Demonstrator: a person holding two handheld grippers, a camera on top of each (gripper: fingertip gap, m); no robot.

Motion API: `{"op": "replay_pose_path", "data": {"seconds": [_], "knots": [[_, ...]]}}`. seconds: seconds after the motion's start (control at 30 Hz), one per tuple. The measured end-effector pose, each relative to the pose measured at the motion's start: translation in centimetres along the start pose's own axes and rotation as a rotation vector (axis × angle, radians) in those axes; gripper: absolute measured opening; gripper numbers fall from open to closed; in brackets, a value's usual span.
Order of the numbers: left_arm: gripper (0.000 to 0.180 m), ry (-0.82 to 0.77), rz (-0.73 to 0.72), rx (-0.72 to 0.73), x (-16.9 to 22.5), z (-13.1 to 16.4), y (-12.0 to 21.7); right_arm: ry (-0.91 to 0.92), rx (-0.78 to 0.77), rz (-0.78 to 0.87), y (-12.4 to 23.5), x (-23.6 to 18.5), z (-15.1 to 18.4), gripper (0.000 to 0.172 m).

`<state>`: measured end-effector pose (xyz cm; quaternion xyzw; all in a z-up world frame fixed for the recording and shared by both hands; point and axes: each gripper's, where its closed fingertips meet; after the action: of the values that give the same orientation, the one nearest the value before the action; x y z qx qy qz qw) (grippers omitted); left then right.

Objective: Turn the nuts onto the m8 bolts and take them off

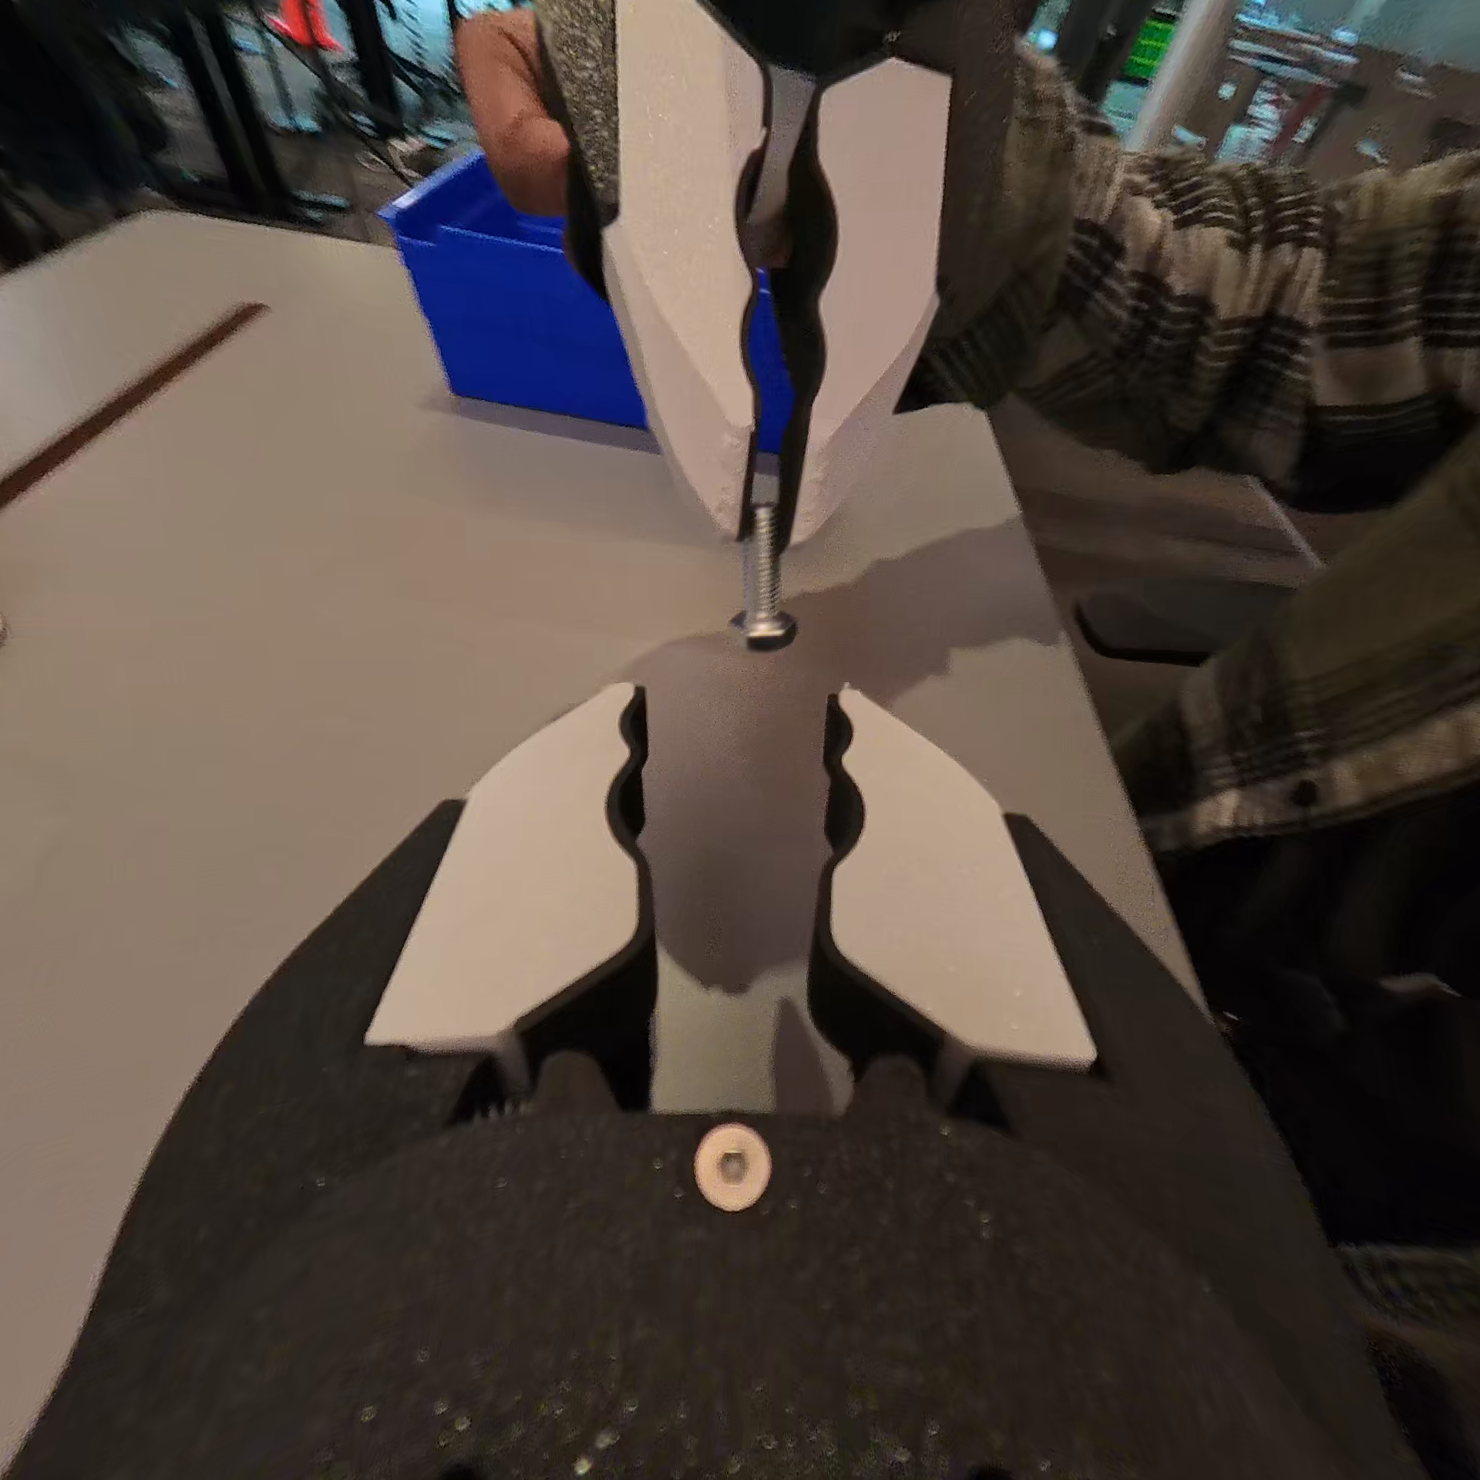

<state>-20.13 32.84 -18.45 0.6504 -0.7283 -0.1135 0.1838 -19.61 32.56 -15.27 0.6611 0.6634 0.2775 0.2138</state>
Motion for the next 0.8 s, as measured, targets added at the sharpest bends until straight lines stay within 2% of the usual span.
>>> {"op": "replay_pose_path", "data": {"seconds": [0.03, 0.17, 0.37, 0.8], "knots": [[0.042, -0.006, -0.025, 0.023, -0.4, 0.0, 0.0, -0.027, -0.009, -0.012, 0.1, 0.2, 0.3, 0.008], [0.040, -0.017, -0.087, 0.120, -1.4, -0.4, 0.1, -0.101, -0.065, -0.038, -0.1, 1.1, 0.9, 0.008], [0.039, -0.019, -0.080, 0.233, -1.3, -1.4, 0.0, -0.127, -0.094, -0.059, -0.6, 2.0, 0.2, 0.007], [0.026, 0.005, -0.061, 0.267, -1.3, -1.5, 0.3, -0.119, -0.112, -0.102, -1.5, 2.4, -1.0, 0.007]]}}
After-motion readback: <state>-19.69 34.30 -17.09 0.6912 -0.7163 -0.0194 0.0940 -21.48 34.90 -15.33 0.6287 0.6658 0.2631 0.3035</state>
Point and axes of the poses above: each gripper's, where its closed fingertips meet, y back along the fingers, z out of its underside, x = y × z across the jaws, and after that the axes turned 4 degrees about -x, right-handed
